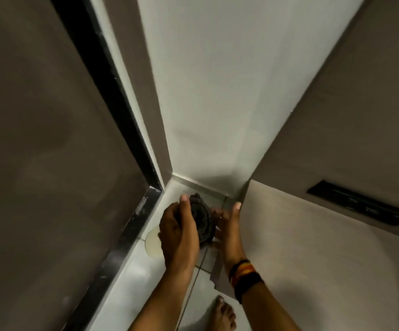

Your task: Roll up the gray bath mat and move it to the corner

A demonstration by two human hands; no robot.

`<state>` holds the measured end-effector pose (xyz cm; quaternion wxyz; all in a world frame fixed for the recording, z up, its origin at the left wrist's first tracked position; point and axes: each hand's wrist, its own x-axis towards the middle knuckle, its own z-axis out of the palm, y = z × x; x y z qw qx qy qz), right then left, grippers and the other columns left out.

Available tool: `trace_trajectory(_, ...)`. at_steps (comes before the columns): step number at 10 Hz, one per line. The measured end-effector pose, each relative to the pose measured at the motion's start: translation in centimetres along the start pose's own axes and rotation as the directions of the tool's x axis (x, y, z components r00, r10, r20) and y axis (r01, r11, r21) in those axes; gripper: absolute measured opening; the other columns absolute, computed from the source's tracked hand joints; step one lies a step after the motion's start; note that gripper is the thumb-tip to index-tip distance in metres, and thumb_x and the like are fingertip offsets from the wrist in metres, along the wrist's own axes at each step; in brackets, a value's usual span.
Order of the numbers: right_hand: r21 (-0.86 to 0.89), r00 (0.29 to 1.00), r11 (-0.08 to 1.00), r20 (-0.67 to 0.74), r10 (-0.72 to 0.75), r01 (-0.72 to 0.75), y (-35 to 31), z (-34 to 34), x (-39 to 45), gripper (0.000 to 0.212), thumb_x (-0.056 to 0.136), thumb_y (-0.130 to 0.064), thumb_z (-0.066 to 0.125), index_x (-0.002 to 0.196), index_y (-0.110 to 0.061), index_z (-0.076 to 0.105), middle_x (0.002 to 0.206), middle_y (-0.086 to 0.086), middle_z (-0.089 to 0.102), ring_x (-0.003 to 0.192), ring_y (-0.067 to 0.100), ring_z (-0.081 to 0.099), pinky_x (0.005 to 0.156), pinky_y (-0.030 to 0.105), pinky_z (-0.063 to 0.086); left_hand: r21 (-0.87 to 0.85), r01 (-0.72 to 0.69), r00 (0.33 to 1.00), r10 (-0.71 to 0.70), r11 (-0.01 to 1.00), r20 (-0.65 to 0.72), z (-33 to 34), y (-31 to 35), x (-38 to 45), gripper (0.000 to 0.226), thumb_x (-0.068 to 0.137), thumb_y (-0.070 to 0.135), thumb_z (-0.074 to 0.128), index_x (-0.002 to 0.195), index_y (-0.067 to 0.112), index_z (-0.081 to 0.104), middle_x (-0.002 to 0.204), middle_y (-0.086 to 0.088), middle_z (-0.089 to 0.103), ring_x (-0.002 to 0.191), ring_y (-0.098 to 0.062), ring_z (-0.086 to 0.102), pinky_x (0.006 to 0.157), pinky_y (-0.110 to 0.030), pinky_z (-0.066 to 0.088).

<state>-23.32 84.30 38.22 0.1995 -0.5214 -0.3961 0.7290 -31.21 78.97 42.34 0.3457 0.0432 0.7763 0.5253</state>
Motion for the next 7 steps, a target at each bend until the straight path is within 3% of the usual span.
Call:
trace_trajectory(1, -0.014, 0.998, 0.999, -0.04, 0.049, -0.05, -1.7, -2.0, 5.8, 0.104, 0.064, -0.102, 0.019, 0.114, -0.028, 0.074, 0.125, -0.002, 0.072, 0.123, 0.025, 0.062, 0.1, 0.059, 0.053, 0.034, 0.052, 0.998, -0.051, 0.998, -0.03, 5.0, 0.6, 3.7, 0.06, 0.091, 0.08, 0.034, 0.13, 0.039, 0.054, 0.142, -0.003, 0.054, 0.134, -0.029, 0.051, 0.109, -0.048, 0.046)
trace_trajectory(2, 0.012, 0.996, 0.998, -0.062, 0.069, -0.069, -3.3, -4.2, 11.0, 0.107, 0.066, -0.102, 0.017, 0.117, -0.027, 0.074, 0.129, 0.001, 0.071, 0.125, 0.025, 0.061, 0.1, 0.053, 0.052, -0.01, 0.067, 0.997, -0.068, 0.998, -0.035, 9.7, 1.5, 7.1, 0.065, 0.095, 0.074, 0.035, 0.139, 0.029, 0.053, 0.145, -0.004, 0.053, 0.134, -0.029, 0.052, 0.108, -0.044, 0.047)
trace_trajectory(3, 0.067, 0.979, 0.994, -0.177, 0.101, -0.09, -4.9, -6.4, 14.5, 0.096, 0.072, -0.096, 0.017, 0.113, -0.028, 0.071, 0.128, 0.001, 0.069, 0.122, 0.023, 0.059, 0.097, 0.046, 0.05, -0.016, 0.085, 0.996, -0.084, 0.996, 0.022, 14.0, 1.5, 9.7, 0.06, 0.096, 0.071, 0.036, 0.137, 0.031, 0.054, 0.142, -0.003, 0.056, 0.13, -0.028, 0.056, 0.096, -0.036, 0.05)
trace_trajectory(4, 0.253, 0.953, 0.966, -0.276, 0.123, -0.051, -5.7, -8.8, 16.3, 0.099, 0.08, -0.09, 0.02, 0.133, -0.017, 0.061, 0.132, 0.003, 0.063, 0.127, 0.024, 0.055, 0.11, 0.049, 0.045, 0.033, 0.025, 0.992, -0.029, 0.999, 0.125, 17.9, 2.0, 12.0, 0.069, 0.093, 0.076, 0.035, 0.144, 0.033, 0.05, 0.152, -0.001, 0.051, 0.138, -0.027, 0.05, 0.107, -0.039, 0.047)
trace_trajectory(5, 0.394, 0.939, 0.919, -0.317, 0.134, 0.002, -6.0, -10.4, 16.9, 0.11, 0.079, -0.092, 0.025, 0.151, -0.011, 0.042, 0.144, 0.006, 0.057, 0.133, 0.025, 0.053, 0.117, 0.046, 0.039, 0.105, 0.002, 0.972, -0.026, 0.994, 0.232, 20.7, 2.0, 13.5, 0.083, 0.09, 0.08, 0.034, 0.157, 0.033, 0.035, 0.164, 0.0, 0.036, 0.15, -0.027, 0.035, 0.122, -0.048, 0.033)
trace_trajectory(6, 0.375, 0.93, 0.927, -0.335, 0.154, -0.019, -5.9, -10.8, 16.5, 0.107, 0.081, -0.09, 0.024, 0.15, -0.01, 0.043, 0.139, 0.004, 0.058, 0.132, 0.024, 0.053, 0.115, 0.043, 0.041, 0.176, 0.008, 0.953, -0.061, 0.984, 0.296, 20.8, 1.7, 13.7, 0.089, 0.085, 0.083, 0.03, 0.161, 0.038, 0.023, 0.17, 0.002, 0.023, 0.157, -0.028, 0.021, 0.125, -0.053, 0.025)
trace_trajectory(7, 0.155, 0.861, 0.986, -0.509, 0.022, 0.067, -5.3, -8.9, 14.4, 0.08, 0.095, -0.073, 0.026, 0.149, -0.016, 0.044, 0.148, 0.006, 0.052, 0.136, 0.025, 0.049, 0.112, 0.04, 0.041, 0.215, -0.04, 0.925, -0.045, 0.976, 0.377, 18.7, 1.0, 13.2, 0.073, 0.096, 0.075, 0.023, 0.161, 0.045, 0.013, 0.173, 0.006, 0.008, 0.159, -0.024, 0.009, 0.127, -0.053, 0.017)
